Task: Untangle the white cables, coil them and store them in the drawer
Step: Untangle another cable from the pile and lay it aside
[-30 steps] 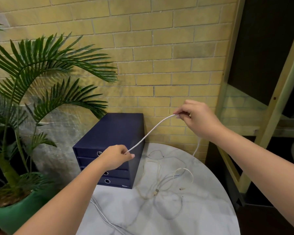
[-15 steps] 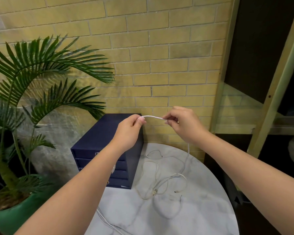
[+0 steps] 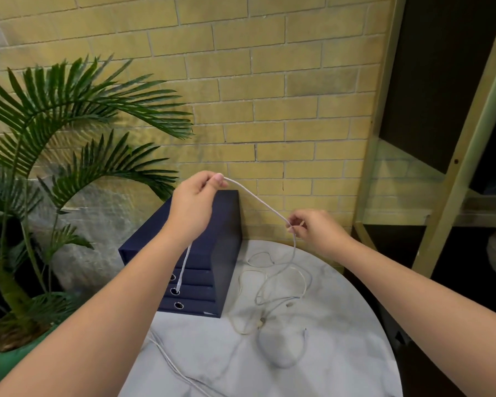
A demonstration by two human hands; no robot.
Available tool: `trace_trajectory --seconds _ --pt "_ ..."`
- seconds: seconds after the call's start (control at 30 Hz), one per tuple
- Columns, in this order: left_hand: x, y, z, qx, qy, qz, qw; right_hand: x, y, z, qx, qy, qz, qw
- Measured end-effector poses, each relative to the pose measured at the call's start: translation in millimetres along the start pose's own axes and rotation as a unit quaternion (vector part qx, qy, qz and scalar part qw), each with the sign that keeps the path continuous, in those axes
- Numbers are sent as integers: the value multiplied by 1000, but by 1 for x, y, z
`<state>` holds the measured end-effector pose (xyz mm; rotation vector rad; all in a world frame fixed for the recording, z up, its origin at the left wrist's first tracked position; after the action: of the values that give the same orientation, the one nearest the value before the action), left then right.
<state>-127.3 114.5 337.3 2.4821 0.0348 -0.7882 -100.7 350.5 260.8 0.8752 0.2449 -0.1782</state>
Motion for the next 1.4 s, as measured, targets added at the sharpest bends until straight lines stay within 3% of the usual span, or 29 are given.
trace_trajectory --seconds 0.17,0.27,0.37,0.53,0.67,0.87,1.13,1.4 --pt "2 9 12 7 4 -21 1000 -13 2 1 2 -22 2 1000" --pt "0 17 20 13 12 -35 999 -28 33 18 -65 11 -108 992" --pt "-4 27 29 3 26 -39 999 -31 69 41 -94 96 -226 965" --pt "0 25 50 -66 62 25 996 -35 62 34 -33 76 -161 984" --pt "7 4 56 -79 67 125 987 -33 56 42 -65 80 -143 984" --pt "9 -26 20 -53 35 190 980 -31 34 61 -96 101 -59 988" --pt "-3 -28 -14 -18 -6 112 994 -30 20 67 -68 161 -59 983" --pt "-14 2 1 3 3 39 999 -25 6 30 -91 67 -3 994"
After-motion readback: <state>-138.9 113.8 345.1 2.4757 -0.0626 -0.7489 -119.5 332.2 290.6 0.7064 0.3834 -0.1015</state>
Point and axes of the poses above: each hand's wrist, its own x-axis away from the middle knuckle, its own y-axis out of the back of the hand, z = x × y, the point moved 5 cm from there along -x, towards the middle knuckle, and after that the axes turned 9 degrees about -x, right-handed, at the moved point
